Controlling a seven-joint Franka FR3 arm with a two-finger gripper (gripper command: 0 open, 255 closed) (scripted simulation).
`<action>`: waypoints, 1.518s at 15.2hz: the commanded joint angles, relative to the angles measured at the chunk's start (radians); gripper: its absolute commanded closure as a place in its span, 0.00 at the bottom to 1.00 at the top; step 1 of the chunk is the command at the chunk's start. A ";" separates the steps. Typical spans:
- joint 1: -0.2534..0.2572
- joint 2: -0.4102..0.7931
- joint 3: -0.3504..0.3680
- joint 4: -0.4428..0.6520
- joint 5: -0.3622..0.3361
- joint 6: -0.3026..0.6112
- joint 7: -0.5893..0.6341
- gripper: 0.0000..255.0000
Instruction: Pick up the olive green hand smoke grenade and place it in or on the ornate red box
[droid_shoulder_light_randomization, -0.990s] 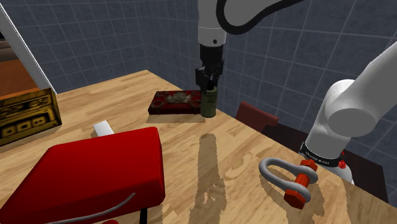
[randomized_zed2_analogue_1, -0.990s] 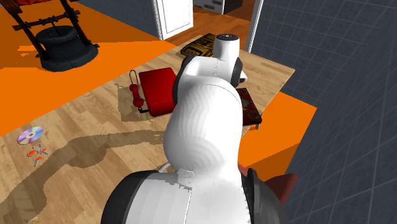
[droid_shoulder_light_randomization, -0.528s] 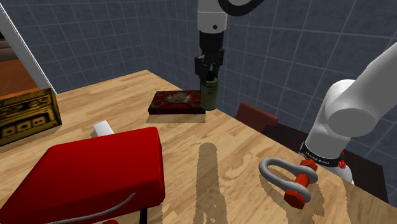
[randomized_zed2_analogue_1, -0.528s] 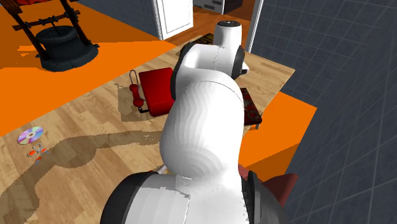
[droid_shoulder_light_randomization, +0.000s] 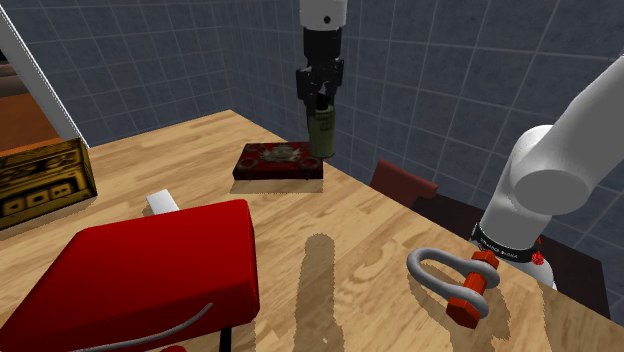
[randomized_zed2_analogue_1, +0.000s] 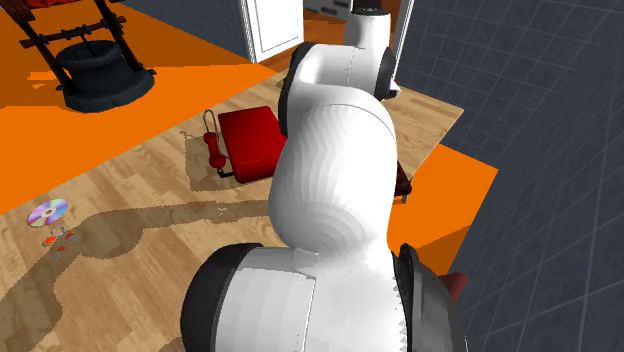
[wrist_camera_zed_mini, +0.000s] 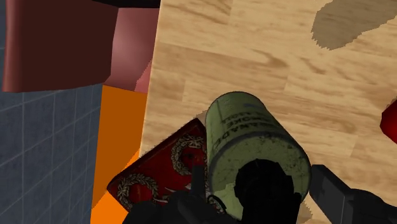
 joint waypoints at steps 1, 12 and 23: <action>-0.013 0.069 -0.006 0.076 -0.019 -0.009 -0.010 1.00; -0.040 0.515 -0.020 0.662 -0.131 -0.163 -0.039 1.00; -0.043 0.574 -0.026 0.633 -0.144 -0.076 -0.044 1.00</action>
